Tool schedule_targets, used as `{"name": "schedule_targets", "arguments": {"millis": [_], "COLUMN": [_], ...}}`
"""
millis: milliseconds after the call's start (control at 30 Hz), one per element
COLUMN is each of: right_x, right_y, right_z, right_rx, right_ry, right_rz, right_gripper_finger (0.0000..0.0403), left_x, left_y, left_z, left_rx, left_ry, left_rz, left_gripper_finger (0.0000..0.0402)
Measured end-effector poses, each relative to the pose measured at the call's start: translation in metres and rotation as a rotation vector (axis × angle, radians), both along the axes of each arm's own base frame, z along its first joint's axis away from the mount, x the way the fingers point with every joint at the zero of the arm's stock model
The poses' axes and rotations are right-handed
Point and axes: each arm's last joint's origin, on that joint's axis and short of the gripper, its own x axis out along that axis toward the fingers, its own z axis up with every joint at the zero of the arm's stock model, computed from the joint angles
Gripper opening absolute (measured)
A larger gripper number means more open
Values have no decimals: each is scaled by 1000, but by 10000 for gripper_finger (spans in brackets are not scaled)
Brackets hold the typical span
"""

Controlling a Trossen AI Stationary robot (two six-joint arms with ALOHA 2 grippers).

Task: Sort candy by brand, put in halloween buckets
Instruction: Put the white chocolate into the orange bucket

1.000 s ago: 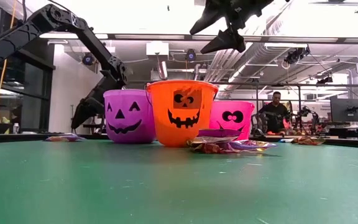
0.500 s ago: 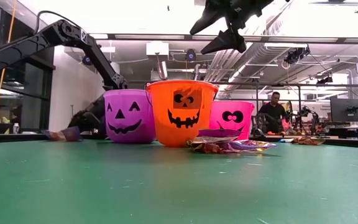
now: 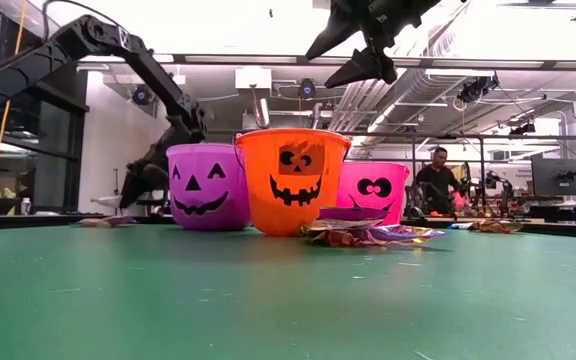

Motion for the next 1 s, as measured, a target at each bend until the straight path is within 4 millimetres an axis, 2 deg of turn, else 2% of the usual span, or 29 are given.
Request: {"name": "schedule_targets", "arguments": {"millis": [233, 367, 533, 667, 800, 900, 1000], "right_x": [0, -4, -20, -35, -45, -48, -48], "right_y": [0, -2, -3, -3, -2, -1, 0], "right_z": [0, 8, 30, 47, 55, 56, 55], "right_rx": [-17, -64, -104, -133, -141, -136, -134], "right_ry": [3, -28, -106, -164, -187, -189, -170], "right_rz": [4, -9, -28, -60, -63, -65, -58], "right_gripper_finger": [293, 293, 293, 293, 293, 293, 293], "left_x": [4, 11, 19, 27, 54, 83, 114], "left_y": [5, 0, -19, -46, -85, -122, -161], "left_z": [57, 96, 155, 204, 240, 254, 255], "left_rx": [183, 301, 526, 676, 679, 630, 556], "left_ry": [-119, -314, -574, -812, -1108, -1259, -1334], "left_rz": [40, 102, 121, 115, 34, -72, -197], "left_gripper_finger": [9, 10, 11, 11, 11, 11, 12]}}
